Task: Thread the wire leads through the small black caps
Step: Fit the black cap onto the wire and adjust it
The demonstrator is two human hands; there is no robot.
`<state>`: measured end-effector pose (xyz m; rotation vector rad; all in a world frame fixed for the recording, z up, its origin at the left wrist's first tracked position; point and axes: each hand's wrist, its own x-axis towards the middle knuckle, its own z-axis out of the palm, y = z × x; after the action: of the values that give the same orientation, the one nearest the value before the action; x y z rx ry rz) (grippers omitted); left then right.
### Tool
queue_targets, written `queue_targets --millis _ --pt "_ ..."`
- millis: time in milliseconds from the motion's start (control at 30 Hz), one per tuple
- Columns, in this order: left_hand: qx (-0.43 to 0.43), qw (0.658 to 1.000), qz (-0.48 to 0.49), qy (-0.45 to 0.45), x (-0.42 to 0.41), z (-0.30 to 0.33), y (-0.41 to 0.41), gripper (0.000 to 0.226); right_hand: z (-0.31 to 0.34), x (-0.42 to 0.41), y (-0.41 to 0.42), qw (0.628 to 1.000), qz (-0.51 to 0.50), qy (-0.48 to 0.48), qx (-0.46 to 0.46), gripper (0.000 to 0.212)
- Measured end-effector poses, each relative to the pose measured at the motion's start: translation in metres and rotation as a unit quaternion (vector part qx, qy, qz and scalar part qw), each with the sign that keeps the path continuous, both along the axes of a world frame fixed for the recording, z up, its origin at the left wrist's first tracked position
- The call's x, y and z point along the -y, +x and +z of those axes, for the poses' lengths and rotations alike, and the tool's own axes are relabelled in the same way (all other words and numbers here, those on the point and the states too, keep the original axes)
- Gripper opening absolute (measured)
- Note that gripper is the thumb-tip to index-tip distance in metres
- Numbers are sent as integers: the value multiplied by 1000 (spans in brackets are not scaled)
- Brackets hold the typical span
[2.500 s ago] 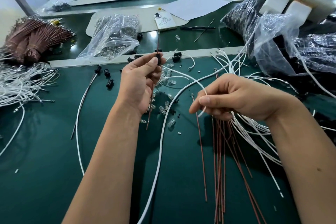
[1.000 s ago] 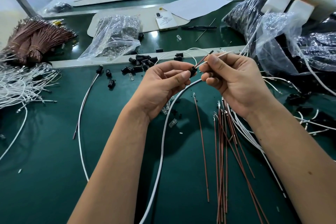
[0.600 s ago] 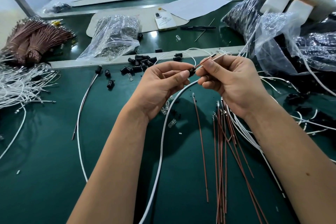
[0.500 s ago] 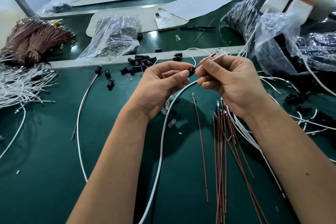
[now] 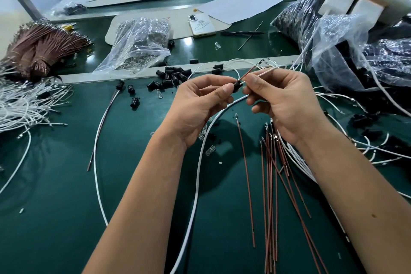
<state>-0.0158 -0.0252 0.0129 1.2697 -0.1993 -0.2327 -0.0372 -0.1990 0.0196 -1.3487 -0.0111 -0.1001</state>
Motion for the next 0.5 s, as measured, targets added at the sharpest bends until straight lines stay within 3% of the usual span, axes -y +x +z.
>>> queue_targets --millis 233,500 --pt "-21 999 -7 -26 6 0 -2 17 3 0 -1 996 45 79 -7 19" --pt "1 999 30 -20 10 1 -4 5 -1 0 0 996 -44 -18 69 11"
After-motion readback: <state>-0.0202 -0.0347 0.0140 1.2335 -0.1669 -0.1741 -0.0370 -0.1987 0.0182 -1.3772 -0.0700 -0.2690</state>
